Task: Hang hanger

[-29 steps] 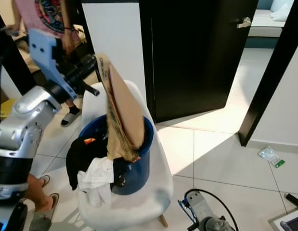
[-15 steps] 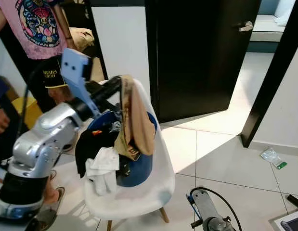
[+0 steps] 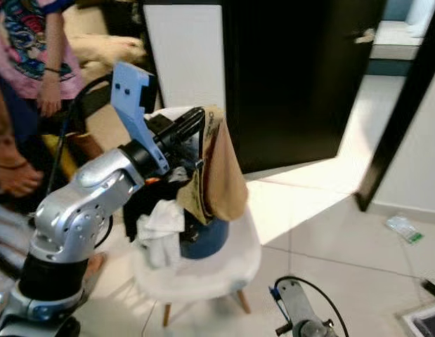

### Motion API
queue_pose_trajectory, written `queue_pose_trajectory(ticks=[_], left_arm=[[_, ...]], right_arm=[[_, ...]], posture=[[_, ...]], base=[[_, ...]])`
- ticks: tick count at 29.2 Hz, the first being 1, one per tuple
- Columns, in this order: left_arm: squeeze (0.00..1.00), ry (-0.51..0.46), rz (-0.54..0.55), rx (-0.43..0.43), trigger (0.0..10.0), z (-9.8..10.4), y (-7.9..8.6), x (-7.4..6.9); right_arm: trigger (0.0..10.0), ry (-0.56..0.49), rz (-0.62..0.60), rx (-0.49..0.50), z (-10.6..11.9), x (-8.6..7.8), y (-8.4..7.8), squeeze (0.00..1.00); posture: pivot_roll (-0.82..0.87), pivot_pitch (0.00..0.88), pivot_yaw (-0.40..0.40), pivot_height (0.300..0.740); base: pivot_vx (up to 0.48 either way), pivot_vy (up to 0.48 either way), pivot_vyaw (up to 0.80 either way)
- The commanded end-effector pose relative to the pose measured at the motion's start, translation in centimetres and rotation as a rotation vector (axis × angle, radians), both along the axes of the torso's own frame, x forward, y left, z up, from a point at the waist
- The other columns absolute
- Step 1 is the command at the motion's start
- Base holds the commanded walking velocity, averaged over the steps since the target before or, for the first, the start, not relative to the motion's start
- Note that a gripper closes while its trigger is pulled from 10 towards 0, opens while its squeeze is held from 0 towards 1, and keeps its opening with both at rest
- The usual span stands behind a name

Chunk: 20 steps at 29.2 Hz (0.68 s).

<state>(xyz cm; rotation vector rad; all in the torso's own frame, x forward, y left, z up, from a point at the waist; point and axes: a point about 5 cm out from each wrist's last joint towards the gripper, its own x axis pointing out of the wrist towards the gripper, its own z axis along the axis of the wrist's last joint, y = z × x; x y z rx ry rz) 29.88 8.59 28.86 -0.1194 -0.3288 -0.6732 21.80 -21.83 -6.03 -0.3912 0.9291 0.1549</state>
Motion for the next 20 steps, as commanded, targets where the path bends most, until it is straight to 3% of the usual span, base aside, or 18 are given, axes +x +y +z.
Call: queue_pose_trajectory(ticks=[1,20], left_arm=[[0.00,0.022,0.001,0.014,10.0,-0.5,-0.2,0.1],[0.00,0.068,-0.052,0.031,10.0,-1.8,-1.6,-0.5]], right_arm=[[10.0,-0.001,-0.005,0.005,-0.1,-0.1,0.2,0.00],[10.0,0.000,-0.001,0.002,-0.1,-0.1,0.2,0.00]], posture=[[-0.01,0.000,-0.001,0.740],[-0.01,0.000,-0.004,0.740]], base=[[-0.322,0.000,0.00],[-0.325,0.000,0.00]])
